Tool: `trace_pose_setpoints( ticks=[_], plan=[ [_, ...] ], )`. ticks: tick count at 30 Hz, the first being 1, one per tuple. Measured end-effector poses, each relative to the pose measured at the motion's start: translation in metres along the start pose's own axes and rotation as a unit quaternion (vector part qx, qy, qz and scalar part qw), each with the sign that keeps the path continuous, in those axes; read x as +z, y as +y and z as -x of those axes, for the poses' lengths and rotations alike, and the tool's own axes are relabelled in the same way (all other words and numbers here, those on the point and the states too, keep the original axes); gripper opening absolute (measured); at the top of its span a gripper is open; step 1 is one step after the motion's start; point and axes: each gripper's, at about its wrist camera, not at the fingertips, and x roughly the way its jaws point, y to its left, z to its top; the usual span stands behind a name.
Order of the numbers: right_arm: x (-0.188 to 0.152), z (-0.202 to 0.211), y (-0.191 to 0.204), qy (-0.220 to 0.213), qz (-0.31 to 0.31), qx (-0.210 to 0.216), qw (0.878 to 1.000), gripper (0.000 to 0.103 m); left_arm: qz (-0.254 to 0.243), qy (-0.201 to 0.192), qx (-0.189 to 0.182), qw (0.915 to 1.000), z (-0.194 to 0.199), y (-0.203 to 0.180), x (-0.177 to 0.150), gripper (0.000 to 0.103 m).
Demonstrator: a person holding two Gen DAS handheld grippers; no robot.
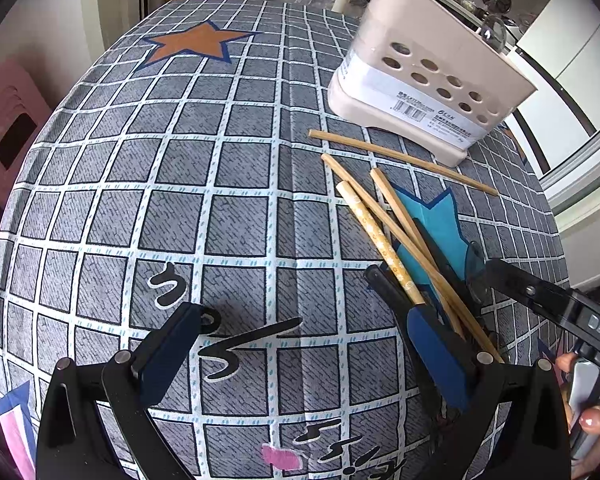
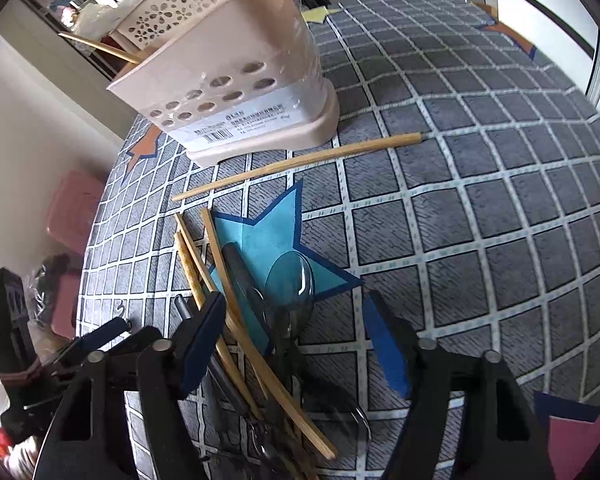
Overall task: Organize utensils
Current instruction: 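Move both tools back down to the utensil pile on the star mat, then grasp a yellow chopstick with the left tool while the right tool grasps a metal spoon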
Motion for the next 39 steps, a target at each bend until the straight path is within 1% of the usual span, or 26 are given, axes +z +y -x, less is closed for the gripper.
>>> trace_pose_setpoints(
  ticks=[1,4,8,9,10,11,12,13,15,17,19,21,27,29,30,32,33,34,35,36,37,39],
  plan=[
    [0.001,-0.004,-0.001,0.004,-0.006,0.003,1.000,0.060,0.001,0.000,0.001,1.0000,0.000,0.002,0.002,0.103],
    [0.003,-0.010,0.004,0.003,0.002,-0.010,1.000,0.053,0.001,0.002,0.002,1.0000,-0.001,0.003,0.004,0.103],
    [0.003,-0.014,0.016,0.010,0.033,-0.035,0.999,0.048,-0.001,0.007,0.007,0.9999,-0.006,-0.001,0.009,0.103],
    [0.002,-0.015,0.019,0.010,0.045,-0.051,0.998,0.042,-0.002,0.009,0.006,0.9999,-0.007,-0.002,0.011,0.103],
    [0.001,-0.016,0.021,0.010,0.052,-0.060,0.997,0.032,-0.002,0.011,0.006,0.9999,-0.008,-0.004,0.013,0.103],
    [0.000,-0.017,0.022,0.011,0.055,-0.064,0.996,0.029,-0.003,0.012,0.004,0.9999,-0.009,-0.006,0.015,0.103],
    [0.000,-0.018,0.023,0.011,0.056,-0.066,0.996,0.016,-0.003,0.014,0.002,0.9999,-0.010,-0.008,0.018,0.103],
    [-0.001,-0.019,0.022,0.013,0.055,-0.071,0.996,0.009,-0.004,0.015,0.001,0.9999,-0.011,-0.010,0.019,0.103],
    [-0.001,-0.019,0.020,0.012,0.054,-0.067,0.996,0.007,-0.012,0.017,0.008,0.9998,-0.013,-0.015,0.023,0.103],
    [-0.001,-0.018,0.018,0.010,0.052,-0.060,0.997,0.006,-0.016,0.023,0.003,0.9996,-0.016,-0.020,0.028,0.103],
    [-0.002,-0.013,0.012,0.006,0.050,-0.051,0.997,0.003,-0.025,0.027,0.010,0.9993,-0.019,-0.027,0.031,0.103],
    [-0.001,-0.008,0.009,-0.001,0.045,-0.041,0.998,0.003,-0.031,0.030,0.015,0.9990,-0.022,-0.032,0.035,0.103],
    [0.004,0.012,0.001,-0.023,0.039,-0.028,0.999,0.003,-0.063,0.049,0.055,0.9953,-0.035,-0.054,0.048,0.103],
    [0.005,0.018,-0.001,-0.028,0.036,-0.024,0.999,0.003,-0.076,0.052,0.069,0.9934,-0.039,-0.064,0.052,0.098],
    [0.005,0.020,-0.003,-0.031,0.035,-0.023,0.999,0.003,-0.089,0.052,0.079,0.9915,-0.040,-0.069,0.053,0.093],
    [0.004,0.024,-0.005,-0.035,0.031,-0.020,0.999,0.003,-0.099,0.057,0.087,0.9896,-0.043,-0.077,0.056,0.089],
    [0.002,0.027,-0.007,-0.037,0.029,-0.017,0.999,0.003,-0.102,0.058,0.089,0.9890,-0.044,-0.079,0.057,0.083],
    [0.002,0.028,-0.008,-0.038,0.028,-0.016,0.999,0.003,-0.105,0.057,0.090,0.9887,-0.044,-0.082,0.059,0.073],
    [0.002,0.027,-0.007,-0.039,0.026,-0.015,0.999,0.003,-0.106,0.058,0.089,0.9887,-0.044,-0.083,0.061,0.067],
    [0.001,0.029,-0.006,-0.041,0.025,-0.013,0.999,0.003,-0.107,0.059,0.089,0.9886,-0.043,-0.085,0.063,0.056],
    [0.001,0.031,-0.007,-0.042,0.024,-0.011,0.999,0.003,-0.107,0.059,0.086,0.9888,-0.044,-0.085,0.065,0.052],
    [0.000,0.032,-0.008,-0.043,0.025,-0.007,0.999,0.003,-0.103,0.054,0.079,0.9900,-0.042,-0.083,0.067,0.047]
  ],
)
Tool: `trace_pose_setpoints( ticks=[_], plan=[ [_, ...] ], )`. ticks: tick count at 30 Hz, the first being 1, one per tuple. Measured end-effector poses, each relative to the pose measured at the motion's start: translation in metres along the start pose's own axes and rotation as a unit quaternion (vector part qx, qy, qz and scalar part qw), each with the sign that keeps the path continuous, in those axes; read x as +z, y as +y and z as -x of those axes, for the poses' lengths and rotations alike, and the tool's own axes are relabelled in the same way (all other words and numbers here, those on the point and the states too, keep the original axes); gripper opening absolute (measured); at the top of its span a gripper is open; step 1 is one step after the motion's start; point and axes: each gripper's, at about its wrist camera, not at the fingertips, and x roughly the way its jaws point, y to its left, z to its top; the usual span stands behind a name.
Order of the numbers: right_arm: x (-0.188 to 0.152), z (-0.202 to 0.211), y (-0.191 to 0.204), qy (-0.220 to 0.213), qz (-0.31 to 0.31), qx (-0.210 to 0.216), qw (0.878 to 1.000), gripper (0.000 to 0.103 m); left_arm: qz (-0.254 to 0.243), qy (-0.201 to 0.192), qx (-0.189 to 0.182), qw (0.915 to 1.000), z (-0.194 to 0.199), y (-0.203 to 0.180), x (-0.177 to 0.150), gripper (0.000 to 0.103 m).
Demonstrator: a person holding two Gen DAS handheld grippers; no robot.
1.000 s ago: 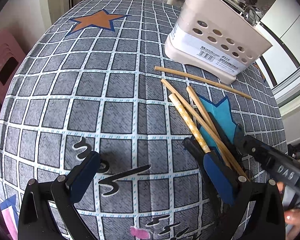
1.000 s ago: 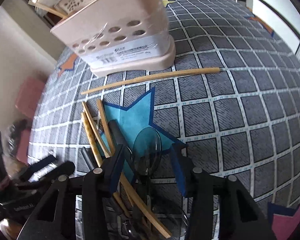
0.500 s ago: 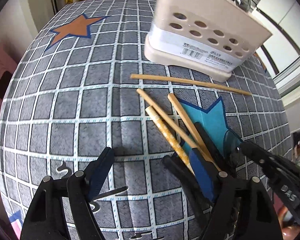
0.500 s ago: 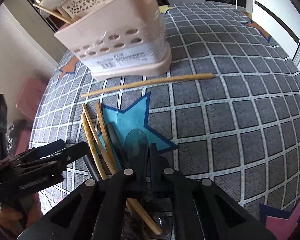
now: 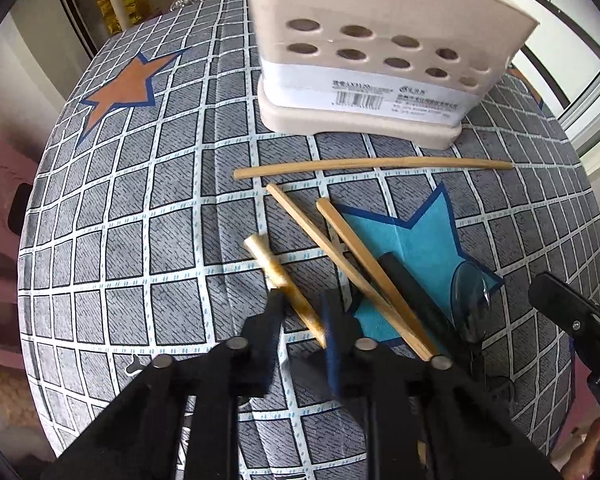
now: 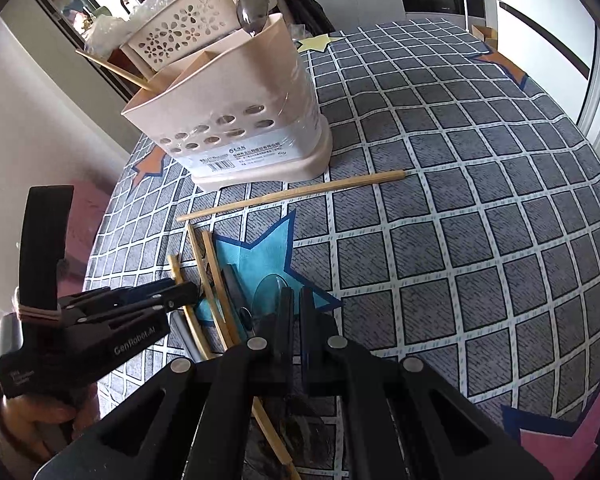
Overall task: Organize utensils
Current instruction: 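Grasp a yellow chopstick with the left tool while the right tool grasps a metal spoon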
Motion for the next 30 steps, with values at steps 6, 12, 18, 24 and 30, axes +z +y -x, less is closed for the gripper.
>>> trace_pose_setpoints(
  ticks=[6,12,18,24,30],
  plan=[
    [0.001,-0.013,0.005,0.027,0.004,0.037,0.999,0.004,0.003,-0.019,-0.048,0.9986,0.006,0.019,-0.022,0.040],
    [0.005,-0.033,0.008,0.072,0.008,0.031,0.997,0.030,0.005,-0.030,-0.061,0.9977,0.012,0.029,-0.034,0.040],
    [0.007,-0.054,0.023,0.104,0.025,0.009,0.994,0.031,0.006,-0.045,-0.080,0.9958,0.019,0.036,-0.039,0.040],
    [0.008,-0.060,0.041,0.108,0.049,-0.018,0.993,0.005,0.004,-0.064,-0.096,0.9933,0.028,0.044,-0.043,0.040],
    [0.009,-0.041,0.030,0.070,0.017,0.014,0.997,0.004,-0.004,-0.101,-0.115,0.9882,0.051,0.047,-0.047,0.040]
  ],
)
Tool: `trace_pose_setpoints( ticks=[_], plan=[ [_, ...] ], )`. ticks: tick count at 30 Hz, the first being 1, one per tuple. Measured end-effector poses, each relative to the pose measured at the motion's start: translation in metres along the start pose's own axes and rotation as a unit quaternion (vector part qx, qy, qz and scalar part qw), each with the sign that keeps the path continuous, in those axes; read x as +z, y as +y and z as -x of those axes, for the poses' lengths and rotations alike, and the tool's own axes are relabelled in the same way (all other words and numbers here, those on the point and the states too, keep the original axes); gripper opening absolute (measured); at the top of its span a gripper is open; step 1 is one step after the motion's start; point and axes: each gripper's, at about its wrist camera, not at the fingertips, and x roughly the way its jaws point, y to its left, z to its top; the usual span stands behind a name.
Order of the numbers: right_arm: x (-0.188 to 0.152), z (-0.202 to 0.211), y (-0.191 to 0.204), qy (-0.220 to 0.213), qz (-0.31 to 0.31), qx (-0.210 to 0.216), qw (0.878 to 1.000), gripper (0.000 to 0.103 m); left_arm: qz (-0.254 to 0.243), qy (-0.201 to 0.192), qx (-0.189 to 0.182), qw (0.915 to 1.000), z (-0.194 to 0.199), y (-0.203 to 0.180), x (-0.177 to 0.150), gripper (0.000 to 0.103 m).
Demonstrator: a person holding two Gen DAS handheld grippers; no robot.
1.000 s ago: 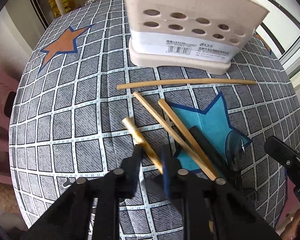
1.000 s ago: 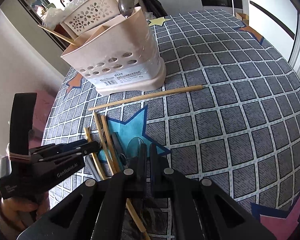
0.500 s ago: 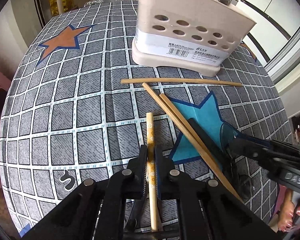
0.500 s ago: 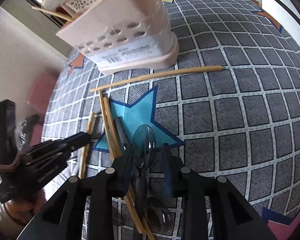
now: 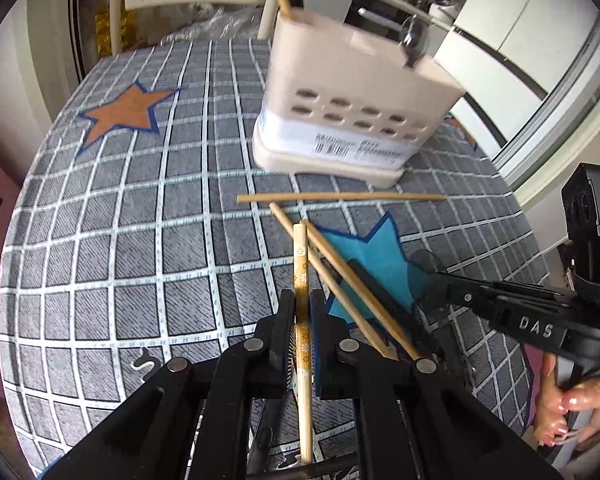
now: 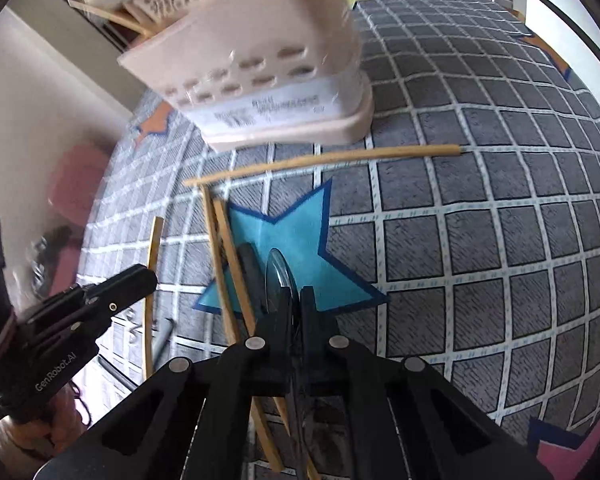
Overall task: Organize utensils
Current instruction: 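Lift both utensils over the pink holder and open both tools to drop them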
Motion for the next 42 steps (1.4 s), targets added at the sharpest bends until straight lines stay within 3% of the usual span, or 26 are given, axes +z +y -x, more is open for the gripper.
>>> trace_pose_setpoints(
  ticks=[8,23,31,42],
  plan=[
    [-0.001,0.047,0.002,-0.072,0.006,0.022,0.997,0.004,-0.011,-0.052,-0.017,0.9984,0.044,-0.003,-0.001,0.040],
    [0.015,0.101,0.029,-0.147,0.022,0.049,0.988,0.004,-0.015,-0.145,-0.041,0.9885,0.115,-0.007,0.026,0.040],
    [0.038,0.130,0.044,-0.182,0.037,0.060,0.981,0.004,-0.022,-0.189,-0.054,0.9802,0.150,-0.017,0.071,0.040],
    [0.107,0.167,0.059,-0.229,0.061,0.054,0.970,0.004,-0.040,-0.241,-0.058,0.9680,0.194,-0.029,0.160,0.039]
  ],
)
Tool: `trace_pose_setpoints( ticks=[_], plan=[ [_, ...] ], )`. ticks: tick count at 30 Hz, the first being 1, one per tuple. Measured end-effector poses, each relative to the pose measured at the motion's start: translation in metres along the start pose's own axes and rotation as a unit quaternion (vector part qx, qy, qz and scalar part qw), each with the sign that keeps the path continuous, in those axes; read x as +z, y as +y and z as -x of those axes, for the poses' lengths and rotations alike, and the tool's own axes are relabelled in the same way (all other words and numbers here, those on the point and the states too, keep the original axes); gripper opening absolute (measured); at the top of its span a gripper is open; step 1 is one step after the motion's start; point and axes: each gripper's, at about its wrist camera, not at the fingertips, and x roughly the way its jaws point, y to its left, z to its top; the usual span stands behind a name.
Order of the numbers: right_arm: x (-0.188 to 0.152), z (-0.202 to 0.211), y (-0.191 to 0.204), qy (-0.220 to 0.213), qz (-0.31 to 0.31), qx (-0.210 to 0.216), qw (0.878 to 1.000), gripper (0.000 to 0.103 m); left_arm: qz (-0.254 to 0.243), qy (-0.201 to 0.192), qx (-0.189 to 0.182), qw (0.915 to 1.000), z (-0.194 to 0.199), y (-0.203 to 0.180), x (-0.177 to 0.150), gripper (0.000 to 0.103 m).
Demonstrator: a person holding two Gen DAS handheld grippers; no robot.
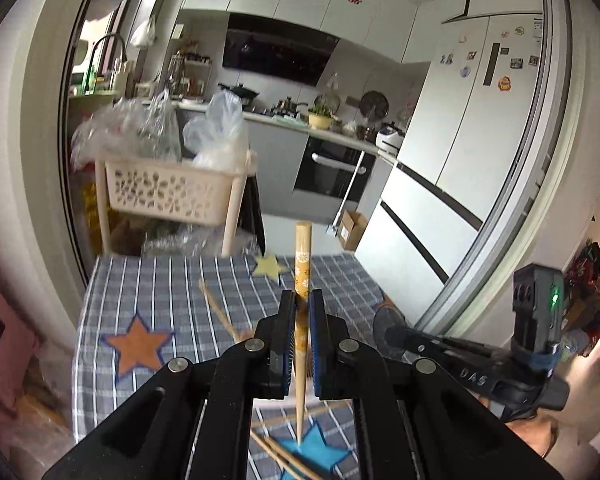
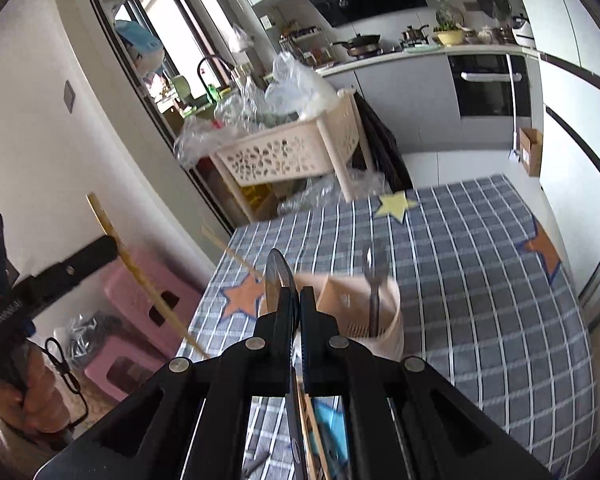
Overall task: Organize utensils
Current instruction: 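Lift both utensils over the pink holder and open both tools to drop them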
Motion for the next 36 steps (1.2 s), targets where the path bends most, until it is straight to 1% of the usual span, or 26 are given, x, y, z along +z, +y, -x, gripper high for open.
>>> trace_pose_setpoints(
  ticks=[3,9,13,16,21,24,30,36],
  plan=[
    [0.017,-0.010,0.000,-0.013,0.004,-0.004,1.000,0.004,-0.005,-0.008,0.005,0.9999,-0.012,0.002,0.019,0.039],
    [0.044,-0.043,-0.001,-0.045,0.021,-0.011,0.999,0.004,-0.007,-0.019,0.016,0.9997,-0.043,0.012,0.041,0.039],
    [0.059,-0.064,-0.003,-0.071,0.036,-0.019,0.997,0.004,-0.011,-0.012,0.024,0.9996,-0.066,0.016,0.040,0.039],
    [0.063,-0.085,-0.010,-0.082,0.039,-0.020,0.996,0.004,-0.014,0.005,0.031,0.9994,-0.085,0.018,0.030,0.039],
    [0.056,-0.112,-0.018,-0.092,0.058,-0.034,0.993,0.004,-0.030,0.032,0.041,0.9982,-0.110,0.017,0.010,0.039],
    [0.047,-0.124,-0.024,-0.090,0.065,-0.031,0.993,0.004,-0.036,0.049,0.049,0.9969,-0.124,0.016,-0.003,0.039],
    [0.019,-0.134,-0.032,-0.080,0.077,-0.025,0.994,0.004,-0.045,0.066,0.072,0.9942,-0.142,0.018,-0.025,0.040],
    [0.004,-0.132,-0.035,-0.065,0.088,-0.030,0.993,0.004,-0.052,0.068,0.089,0.9923,-0.142,0.022,-0.043,0.040]
  ],
)
